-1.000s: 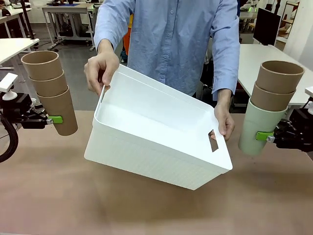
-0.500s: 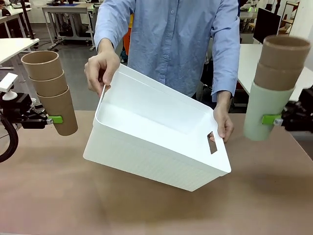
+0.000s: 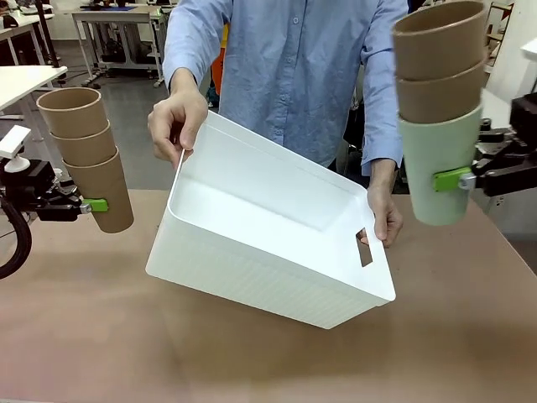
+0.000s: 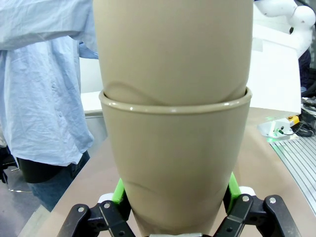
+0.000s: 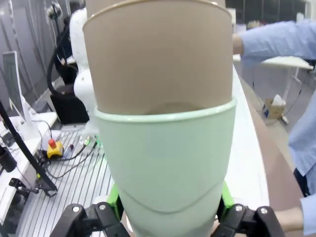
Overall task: Stack the cups and store them in the basket.
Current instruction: Place the stack of Reusable plastic cups into the Pantry Basket.
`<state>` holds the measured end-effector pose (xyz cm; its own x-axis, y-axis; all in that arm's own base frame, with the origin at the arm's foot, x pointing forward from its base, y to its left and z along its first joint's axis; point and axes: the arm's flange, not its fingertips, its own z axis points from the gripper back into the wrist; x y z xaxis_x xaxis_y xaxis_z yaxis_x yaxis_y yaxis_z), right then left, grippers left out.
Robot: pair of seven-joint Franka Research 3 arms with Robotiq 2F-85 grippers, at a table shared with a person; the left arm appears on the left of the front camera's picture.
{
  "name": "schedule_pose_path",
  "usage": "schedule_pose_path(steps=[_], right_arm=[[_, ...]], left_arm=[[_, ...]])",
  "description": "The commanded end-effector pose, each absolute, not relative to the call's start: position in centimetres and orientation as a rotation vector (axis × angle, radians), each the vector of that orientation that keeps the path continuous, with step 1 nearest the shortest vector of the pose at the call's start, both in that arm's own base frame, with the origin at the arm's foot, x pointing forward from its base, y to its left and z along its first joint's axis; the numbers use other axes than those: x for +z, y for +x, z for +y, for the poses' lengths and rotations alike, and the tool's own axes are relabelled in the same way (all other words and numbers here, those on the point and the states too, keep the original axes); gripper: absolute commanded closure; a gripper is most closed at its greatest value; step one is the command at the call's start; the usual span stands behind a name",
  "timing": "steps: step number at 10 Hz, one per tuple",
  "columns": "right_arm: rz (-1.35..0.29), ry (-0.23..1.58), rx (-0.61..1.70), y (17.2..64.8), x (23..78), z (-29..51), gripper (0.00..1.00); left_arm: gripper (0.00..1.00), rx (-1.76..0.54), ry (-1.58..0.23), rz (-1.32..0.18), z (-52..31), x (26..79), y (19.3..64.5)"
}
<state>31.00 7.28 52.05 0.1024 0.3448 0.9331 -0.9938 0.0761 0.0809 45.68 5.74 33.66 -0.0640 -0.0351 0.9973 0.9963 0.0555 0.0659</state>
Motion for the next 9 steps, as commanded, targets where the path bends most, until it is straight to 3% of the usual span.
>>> schedule_pose_path(steps=[1,9], right_arm=[[-0.790,0.850,1.261,30.9,52.8,10.3,0.13],[-0.531,0.607,1.294,31.1,48.1,20.7,0.13]], left_arm=[[0.15,-1.239,-1.112,-1.269,5.7,34.1,45.6],[0.15,-1.239,-1.112,-1.269,5.7,34.1,45.6]])
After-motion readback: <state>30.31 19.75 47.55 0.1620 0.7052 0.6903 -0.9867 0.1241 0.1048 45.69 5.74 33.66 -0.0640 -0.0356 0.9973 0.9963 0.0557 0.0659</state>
